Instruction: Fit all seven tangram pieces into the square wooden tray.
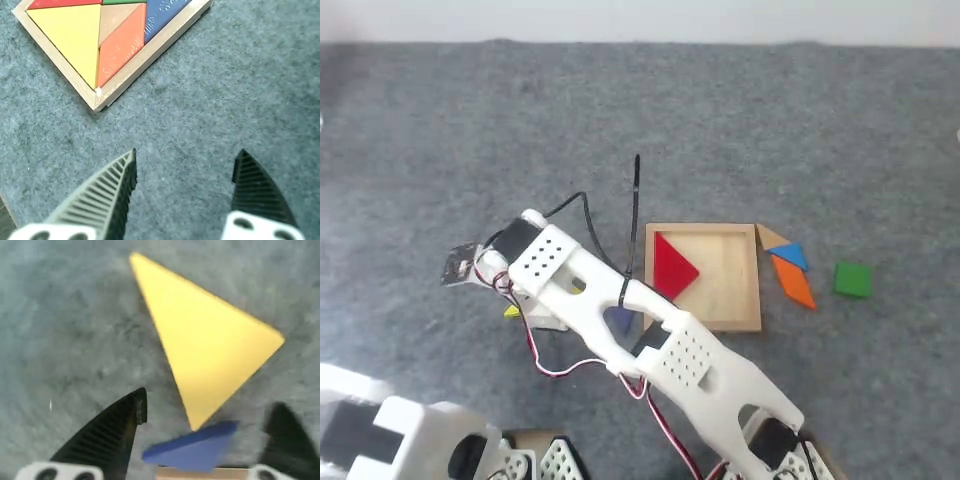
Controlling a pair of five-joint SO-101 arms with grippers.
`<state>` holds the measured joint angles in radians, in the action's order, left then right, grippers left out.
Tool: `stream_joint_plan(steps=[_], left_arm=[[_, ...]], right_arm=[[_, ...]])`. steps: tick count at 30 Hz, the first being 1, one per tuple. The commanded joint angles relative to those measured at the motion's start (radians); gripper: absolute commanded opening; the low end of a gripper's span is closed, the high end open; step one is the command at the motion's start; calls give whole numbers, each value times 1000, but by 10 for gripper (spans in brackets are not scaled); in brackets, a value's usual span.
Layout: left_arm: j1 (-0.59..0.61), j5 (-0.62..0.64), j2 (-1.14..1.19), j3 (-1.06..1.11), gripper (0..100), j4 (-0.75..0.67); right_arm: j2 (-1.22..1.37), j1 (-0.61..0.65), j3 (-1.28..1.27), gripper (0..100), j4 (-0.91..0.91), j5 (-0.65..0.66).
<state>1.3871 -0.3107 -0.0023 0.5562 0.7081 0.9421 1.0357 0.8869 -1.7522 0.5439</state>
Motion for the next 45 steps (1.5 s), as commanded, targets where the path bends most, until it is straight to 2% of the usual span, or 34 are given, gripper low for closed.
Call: stream_joint_plan(steps=[1,6,15,20,27,33,36,42,45], left_arm=[[6,-8,-6,-13,309,5],[6,-8,-9,-12,309,8],[6,-8,-15,-10,309,9],[6,-8,-15,-10,308,9],[23,-9,-15,-12,308,9],[40,-9,-15,-16,308,9],[40,-9,-15,-15,308,9],[37,-9,-9,-13,308,9],[37,-9,-9,-13,308,9]], right_arm=[[-113,-8,48,478,-2,169],[-108,16,41,481,94,222],[21,68,41,473,131,258],[64,64,44,401,105,259],[71,56,46,386,104,261],[67,56,46,220,101,258],[65,58,46,174,73,261],[62,54,48,169,31,256],[56,51,101,173,7,157]])
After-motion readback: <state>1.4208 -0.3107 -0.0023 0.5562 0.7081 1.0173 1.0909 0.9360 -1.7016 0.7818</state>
